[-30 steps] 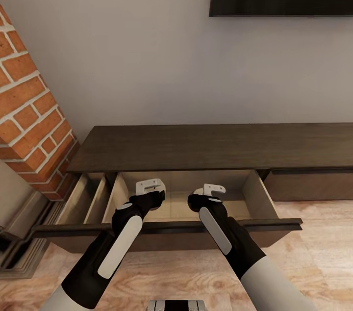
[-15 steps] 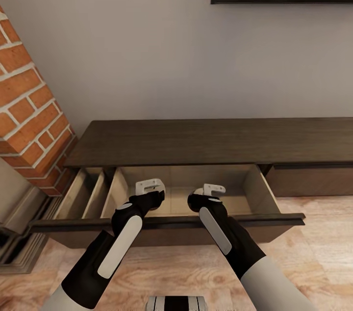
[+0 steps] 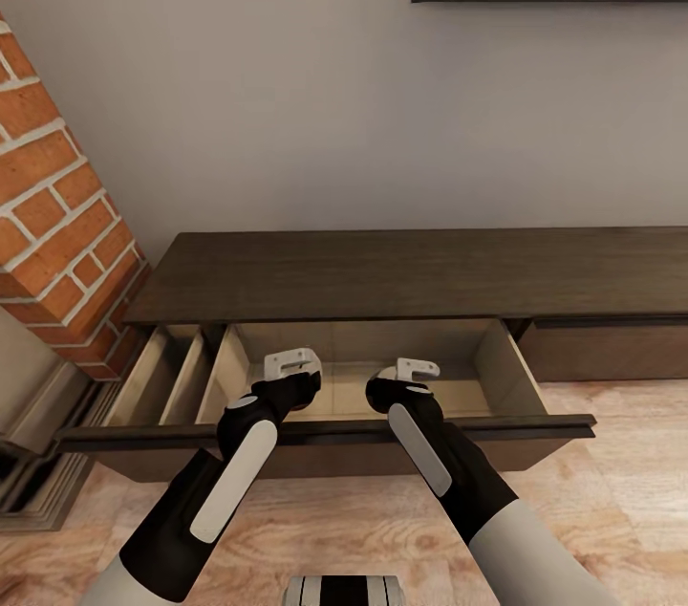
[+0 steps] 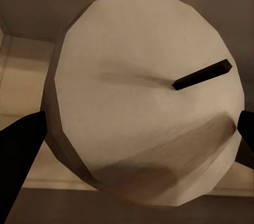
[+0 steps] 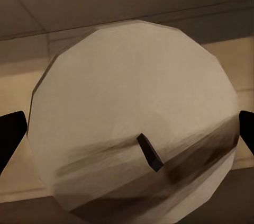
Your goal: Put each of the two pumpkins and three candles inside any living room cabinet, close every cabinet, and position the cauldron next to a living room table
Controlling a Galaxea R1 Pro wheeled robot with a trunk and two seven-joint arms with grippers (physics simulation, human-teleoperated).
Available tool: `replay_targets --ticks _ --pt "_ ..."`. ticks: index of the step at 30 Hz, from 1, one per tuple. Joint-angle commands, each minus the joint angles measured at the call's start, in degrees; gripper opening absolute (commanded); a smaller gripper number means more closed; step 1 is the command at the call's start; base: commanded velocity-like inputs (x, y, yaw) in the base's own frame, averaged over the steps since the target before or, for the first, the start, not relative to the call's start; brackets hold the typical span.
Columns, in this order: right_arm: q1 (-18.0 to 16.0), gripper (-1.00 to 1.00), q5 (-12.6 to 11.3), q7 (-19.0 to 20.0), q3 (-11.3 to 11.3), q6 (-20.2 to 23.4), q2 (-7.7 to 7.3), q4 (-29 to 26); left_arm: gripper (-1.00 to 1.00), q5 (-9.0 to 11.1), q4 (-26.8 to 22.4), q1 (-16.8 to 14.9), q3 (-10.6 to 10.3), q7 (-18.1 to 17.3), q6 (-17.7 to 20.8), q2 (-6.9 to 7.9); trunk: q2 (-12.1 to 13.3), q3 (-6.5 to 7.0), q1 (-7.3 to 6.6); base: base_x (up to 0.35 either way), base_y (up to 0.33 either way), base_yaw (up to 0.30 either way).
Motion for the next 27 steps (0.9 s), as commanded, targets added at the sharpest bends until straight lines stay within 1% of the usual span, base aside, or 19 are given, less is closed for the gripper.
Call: replay_targets --ticks 1,2,6,7,22,27 --pt "0.0 -1.00 -0.4 -0.5 0.1 0.1 -0.02 -0.1 -1.00 0.5 -0.1 0.0 -0.1 0.6 0.1 0.00 0.0 -0.05 -0.01 0.000 0.000 0.000" --pt "0.0 -1.00 -0.4 -0.5 0.1 0.1 -0.02 -0.1 1.00 0.5 -0.1 0.0 -0.1 0.6 0.1 0.01 0.0 -0.05 -0.01 0.000 0.000 0.000" --pt "0.0 -1.00 -0.4 -0.5 0.1 0.1 -0.02 -0.1 1.00 0.5 -0.2 0.0 0.0 0.6 0.1 0.12 0.0 -0.05 -0.01 0.000 0.000 0.000" --pt "0.0 1.00 -0.4 -0.5 0.1 0.1 -0.02 -0.1 1.00 0.5 -0.2 0.0 0.0 0.6 0.1 0.14 0.0 -0.05 -0.01 0.000 0.000 0.000" --pt "0.0 1.00 -0.4 -0.5 0.1 0.1 -0.02 -0.1 1.00 0.5 -0.2 0.0 0.1 0.6 0.1 0.17 0.0 -0.05 -0.01 0.000 0.000 0.000" --pt "0.0 1.00 -0.4 -0.5 0.1 0.1 -0.02 -0.1 1.00 0.6 -0.2 0.0 0.2 0.6 0.1 0.17 0.0 1.06 -0.14 0.000 0.000 0.000"
